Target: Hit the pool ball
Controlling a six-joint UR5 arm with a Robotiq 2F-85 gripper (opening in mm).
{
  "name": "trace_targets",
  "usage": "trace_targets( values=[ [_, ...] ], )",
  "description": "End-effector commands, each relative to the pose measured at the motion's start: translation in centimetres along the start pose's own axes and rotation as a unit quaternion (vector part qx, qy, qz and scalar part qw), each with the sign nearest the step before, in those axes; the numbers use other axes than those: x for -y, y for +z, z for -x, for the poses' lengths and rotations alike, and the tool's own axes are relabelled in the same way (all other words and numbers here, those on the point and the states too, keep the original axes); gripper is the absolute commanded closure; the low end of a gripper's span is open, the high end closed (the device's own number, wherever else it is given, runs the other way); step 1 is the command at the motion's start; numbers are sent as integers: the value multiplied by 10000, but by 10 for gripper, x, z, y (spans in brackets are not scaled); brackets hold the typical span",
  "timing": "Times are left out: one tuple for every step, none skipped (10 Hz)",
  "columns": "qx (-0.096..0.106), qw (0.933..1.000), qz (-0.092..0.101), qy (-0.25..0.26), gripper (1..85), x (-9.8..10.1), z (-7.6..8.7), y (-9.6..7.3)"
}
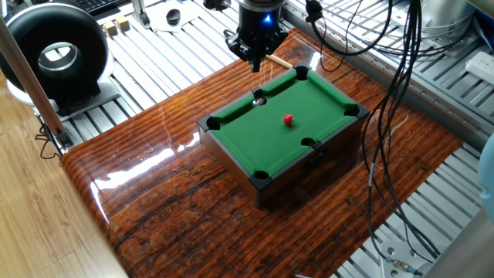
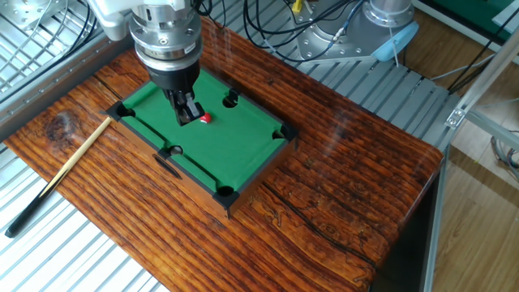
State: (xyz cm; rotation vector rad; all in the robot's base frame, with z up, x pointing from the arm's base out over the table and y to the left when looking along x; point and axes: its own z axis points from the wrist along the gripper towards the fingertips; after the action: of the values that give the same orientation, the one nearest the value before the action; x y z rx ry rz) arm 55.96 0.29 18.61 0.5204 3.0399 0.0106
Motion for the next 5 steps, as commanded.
trace_targets(
  values=[
    [6, 9999, 118, 53, 847, -6, 1, -1],
    [84, 10000, 16, 45, 847, 0, 5, -1],
    [62, 10000, 8, 14, 847, 0, 3, -1],
    [44, 10000, 83, 27, 847, -4, 3, -1],
    [64, 10000, 25, -15, 847, -1, 4, -1]
  ],
)
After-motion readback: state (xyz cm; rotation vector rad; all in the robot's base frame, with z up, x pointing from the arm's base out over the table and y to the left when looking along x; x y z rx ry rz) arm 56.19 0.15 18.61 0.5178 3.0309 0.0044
